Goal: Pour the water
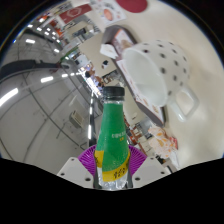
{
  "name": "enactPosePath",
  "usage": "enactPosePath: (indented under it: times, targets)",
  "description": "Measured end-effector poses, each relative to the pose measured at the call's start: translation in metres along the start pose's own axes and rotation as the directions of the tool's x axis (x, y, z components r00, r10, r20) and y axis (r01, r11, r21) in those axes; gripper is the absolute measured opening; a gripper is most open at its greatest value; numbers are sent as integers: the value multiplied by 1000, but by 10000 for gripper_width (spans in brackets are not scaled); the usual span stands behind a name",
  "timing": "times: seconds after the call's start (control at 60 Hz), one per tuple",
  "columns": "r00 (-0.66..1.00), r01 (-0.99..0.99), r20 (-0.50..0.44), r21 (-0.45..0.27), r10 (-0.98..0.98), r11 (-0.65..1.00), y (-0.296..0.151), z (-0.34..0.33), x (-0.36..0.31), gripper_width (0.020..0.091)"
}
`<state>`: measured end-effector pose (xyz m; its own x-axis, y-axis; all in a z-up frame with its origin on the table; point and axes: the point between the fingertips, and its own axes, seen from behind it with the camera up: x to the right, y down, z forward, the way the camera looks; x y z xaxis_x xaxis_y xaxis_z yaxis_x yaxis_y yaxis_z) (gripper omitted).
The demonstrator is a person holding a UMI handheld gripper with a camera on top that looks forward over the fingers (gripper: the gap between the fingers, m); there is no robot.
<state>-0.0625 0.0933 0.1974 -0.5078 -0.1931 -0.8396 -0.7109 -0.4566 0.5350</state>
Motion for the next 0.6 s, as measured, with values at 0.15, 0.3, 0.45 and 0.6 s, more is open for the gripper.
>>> enactPosePath:
  times: [0.15, 0.3, 0.45, 0.6]
  targets:
    - [764, 645, -1, -33, -646, 763, 7, -12, -85, 382]
    - [-14, 999, -184, 26, -983, -19, -56, -50, -176, 382]
    - [-500, 862, -354, -108, -791, -496, -164, -98, -172, 379]
    - [-561, 828, -363, -237, -744, -509, -236, -115, -98, 379]
